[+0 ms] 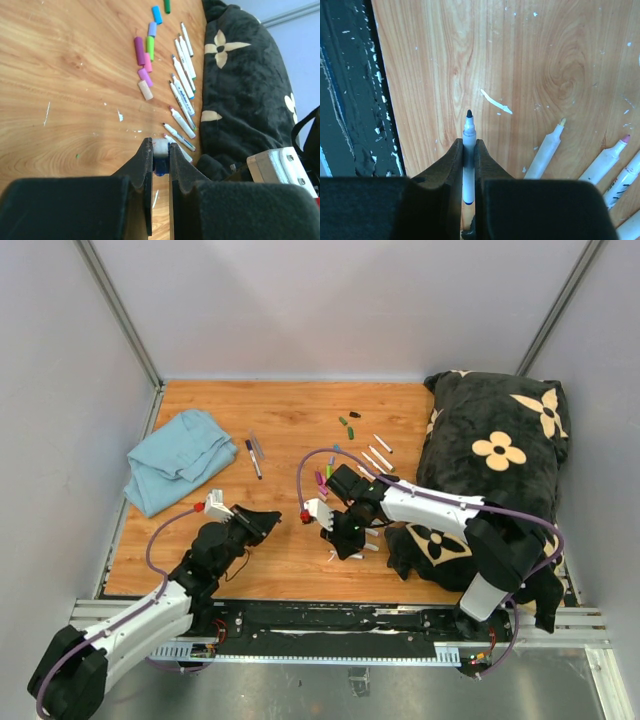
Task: Open the pen caps
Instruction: Place the pen at the center of the board.
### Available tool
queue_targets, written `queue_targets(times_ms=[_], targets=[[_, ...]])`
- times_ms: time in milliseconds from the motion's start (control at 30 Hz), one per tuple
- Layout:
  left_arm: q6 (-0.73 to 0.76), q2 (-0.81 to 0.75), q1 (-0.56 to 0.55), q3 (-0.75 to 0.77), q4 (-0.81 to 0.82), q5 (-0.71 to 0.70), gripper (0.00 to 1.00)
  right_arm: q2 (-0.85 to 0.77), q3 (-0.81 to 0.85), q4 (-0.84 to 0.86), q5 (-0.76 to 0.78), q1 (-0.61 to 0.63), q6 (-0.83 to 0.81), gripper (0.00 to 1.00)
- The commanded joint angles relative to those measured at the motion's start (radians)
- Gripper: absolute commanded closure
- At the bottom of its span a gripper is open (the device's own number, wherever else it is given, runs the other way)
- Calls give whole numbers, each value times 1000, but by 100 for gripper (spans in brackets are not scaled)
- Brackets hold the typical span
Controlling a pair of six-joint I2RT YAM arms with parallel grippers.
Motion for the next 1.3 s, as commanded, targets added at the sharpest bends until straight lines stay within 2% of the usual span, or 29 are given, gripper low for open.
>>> queue_targets(times_ms=[0, 367, 533, 733, 1267], targets=[[-53, 71, 7, 13, 30, 26, 100, 29, 30, -23, 74, 25, -9, 95], [-88, 270, 7, 58, 99, 98, 100, 98, 52, -23, 199, 37, 31, 93], [-92, 281, 6, 59, 105, 101, 100, 108, 56, -22, 222, 41, 37, 90], [-96, 293, 5, 59, 114, 108, 100, 119, 57, -23, 244, 44, 40, 82], [-114, 337, -14, 63, 141, 99, 100, 122, 61, -24, 270, 44, 42, 78]])
